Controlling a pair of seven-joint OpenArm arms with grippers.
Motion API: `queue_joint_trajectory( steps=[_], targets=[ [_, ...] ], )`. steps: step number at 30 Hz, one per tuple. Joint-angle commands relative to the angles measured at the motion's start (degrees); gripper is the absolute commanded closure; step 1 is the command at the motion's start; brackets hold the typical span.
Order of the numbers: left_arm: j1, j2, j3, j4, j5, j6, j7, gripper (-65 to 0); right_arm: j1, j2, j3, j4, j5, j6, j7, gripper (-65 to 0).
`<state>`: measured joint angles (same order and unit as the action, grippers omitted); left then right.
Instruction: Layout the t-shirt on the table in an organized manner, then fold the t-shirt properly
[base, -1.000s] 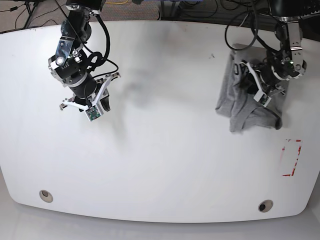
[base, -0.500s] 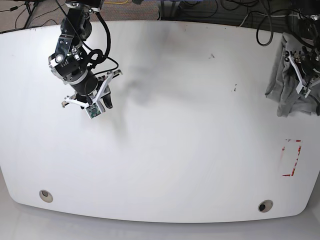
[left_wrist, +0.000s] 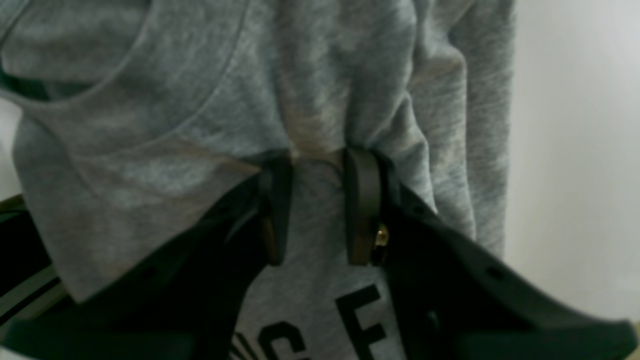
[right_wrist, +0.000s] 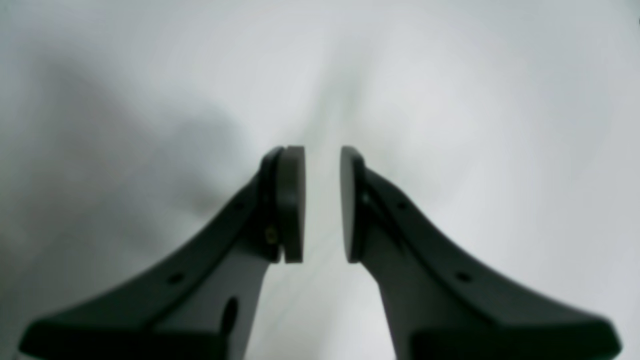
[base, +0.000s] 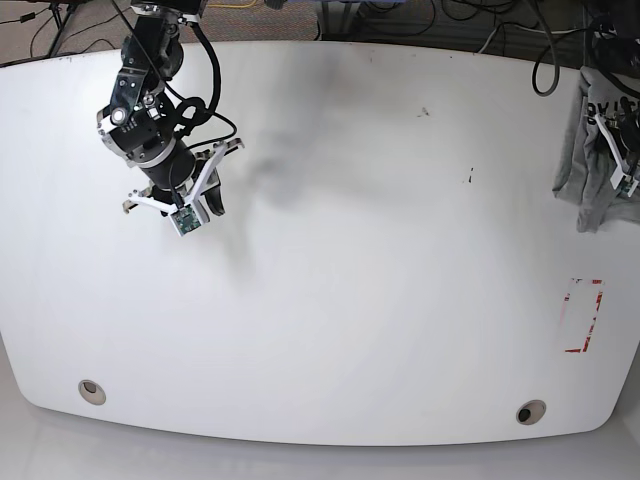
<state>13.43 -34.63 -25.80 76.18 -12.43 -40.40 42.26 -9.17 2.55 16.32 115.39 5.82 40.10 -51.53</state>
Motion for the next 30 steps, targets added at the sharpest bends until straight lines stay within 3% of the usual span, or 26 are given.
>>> queue_joint_trajectory(
  steps=[1, 10, 15, 18, 23, 30],
  targets=[
    [-1.43, -1.72, -1.23, 0.52, 0.51, 0.4, -0.19, -17.1, 0.25, 0.22, 0.08, 1.05, 0.72, -0.1, 1.29, -11.6],
    [-5.3, -1.37, -4.48, 4.92, 0.43, 0.4, -0.19, -17.1, 0.16, 0.13, -0.27, 0.43, 0.37, -0.1, 1.29, -11.6],
    [-5.83, 1.36, -4.84, 11.77, 0.43, 0.4, -0.46, -17.1, 0.51, 0.31, -0.18, -0.54, 0.11, -0.1, 1.73, -11.6],
    [-5.74, 2.76, -4.84, 15.99, 0.43, 0.4, -0.81, -17.1, 0.33, 0.75, -0.27, -0.89, -0.86, -0.1, 4.8, -11.6],
    [-5.48, 9.45, -4.75, 23.11, 0.51, 0.4, -6.44, -17.1, -0.11, 0.75, -1.68, -3.79, -7.71, -0.1, 14.91, -11.6],
    [-1.34, 20.52, -4.31, 29.53, 5.09, 0.4, -19.54, -17.2, -4.68, 1.01, -1.59, -9.86, -12.81, -0.1, 34.43, -11.6]
  ],
)
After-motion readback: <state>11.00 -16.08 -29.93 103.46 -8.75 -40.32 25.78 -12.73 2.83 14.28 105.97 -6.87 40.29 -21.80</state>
